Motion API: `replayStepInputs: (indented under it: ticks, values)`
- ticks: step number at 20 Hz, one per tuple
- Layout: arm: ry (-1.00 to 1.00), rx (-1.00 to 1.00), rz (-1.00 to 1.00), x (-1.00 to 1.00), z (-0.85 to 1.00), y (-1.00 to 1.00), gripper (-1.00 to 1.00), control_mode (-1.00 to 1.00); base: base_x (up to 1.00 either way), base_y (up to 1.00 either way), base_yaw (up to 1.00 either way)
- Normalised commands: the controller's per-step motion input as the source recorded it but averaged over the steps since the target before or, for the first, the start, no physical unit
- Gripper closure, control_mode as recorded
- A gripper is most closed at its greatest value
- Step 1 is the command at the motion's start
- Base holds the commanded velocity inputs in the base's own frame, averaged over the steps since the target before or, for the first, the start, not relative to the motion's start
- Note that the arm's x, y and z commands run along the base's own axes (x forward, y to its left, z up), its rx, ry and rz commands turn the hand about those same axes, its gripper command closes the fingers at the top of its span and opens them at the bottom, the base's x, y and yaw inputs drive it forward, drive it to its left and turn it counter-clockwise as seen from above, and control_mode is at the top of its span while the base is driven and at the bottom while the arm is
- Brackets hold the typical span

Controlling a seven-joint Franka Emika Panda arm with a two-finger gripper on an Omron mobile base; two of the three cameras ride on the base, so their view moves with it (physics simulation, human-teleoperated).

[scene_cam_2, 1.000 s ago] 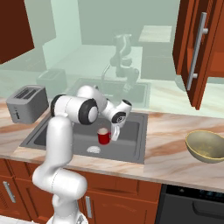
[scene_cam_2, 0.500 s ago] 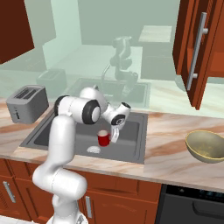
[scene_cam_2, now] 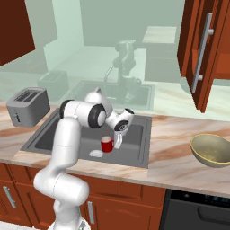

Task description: Pick the mug and place it in the sink. Pick the bowl and place it in the open cabinet and then close the cabinet.

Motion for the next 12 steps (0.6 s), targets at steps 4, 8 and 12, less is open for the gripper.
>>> replayStepInputs:
  ticks: [4, 8, 12]
  values:
    - [0.0, 0.0, 0.0, 0.07, -0.27, 0.13, 1.0, -1.0, 0.0, 0.0, 0.0]
    - [0.0, 0.0, 0.0, 0.11, -0.18, 0.14, 1.0, -1.0, 0.0, 0.0, 0.0]
    - [0.0, 0.0, 0.0, 0.01, -0.13, 0.01, 1.0, -1.0, 0.0, 0.0, 0.0]
